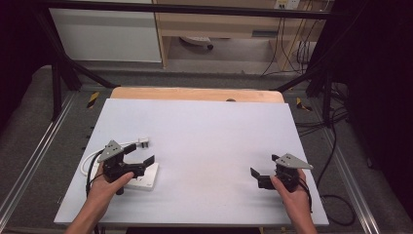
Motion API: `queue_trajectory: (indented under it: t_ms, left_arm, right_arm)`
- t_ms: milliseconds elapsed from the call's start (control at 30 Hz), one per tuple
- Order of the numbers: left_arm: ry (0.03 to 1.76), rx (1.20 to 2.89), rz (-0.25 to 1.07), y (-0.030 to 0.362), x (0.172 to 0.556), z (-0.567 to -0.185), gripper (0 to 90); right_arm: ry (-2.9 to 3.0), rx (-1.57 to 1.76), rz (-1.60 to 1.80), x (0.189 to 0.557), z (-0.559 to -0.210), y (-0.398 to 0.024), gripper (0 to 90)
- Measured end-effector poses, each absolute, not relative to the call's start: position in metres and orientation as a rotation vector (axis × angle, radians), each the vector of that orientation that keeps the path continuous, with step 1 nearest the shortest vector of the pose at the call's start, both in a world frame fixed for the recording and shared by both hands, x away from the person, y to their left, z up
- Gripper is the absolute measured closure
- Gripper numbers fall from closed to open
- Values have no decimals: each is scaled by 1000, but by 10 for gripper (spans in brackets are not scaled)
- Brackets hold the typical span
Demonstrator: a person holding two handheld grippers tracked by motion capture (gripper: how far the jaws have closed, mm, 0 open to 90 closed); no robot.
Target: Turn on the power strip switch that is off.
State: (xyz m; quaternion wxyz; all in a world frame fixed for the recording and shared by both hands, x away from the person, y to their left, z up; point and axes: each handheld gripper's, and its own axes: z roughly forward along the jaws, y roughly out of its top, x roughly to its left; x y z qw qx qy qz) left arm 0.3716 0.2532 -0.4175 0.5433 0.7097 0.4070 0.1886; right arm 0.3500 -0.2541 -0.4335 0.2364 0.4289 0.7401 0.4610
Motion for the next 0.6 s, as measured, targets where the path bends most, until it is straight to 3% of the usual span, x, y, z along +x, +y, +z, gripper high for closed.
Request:
queue_trajectory:
  t_ms: [600]
  left_arm:
    - [934,1659,460,263,367,-402,65]
  right_arm:
    - [2028,1176,1265,350,-433,-254,24]
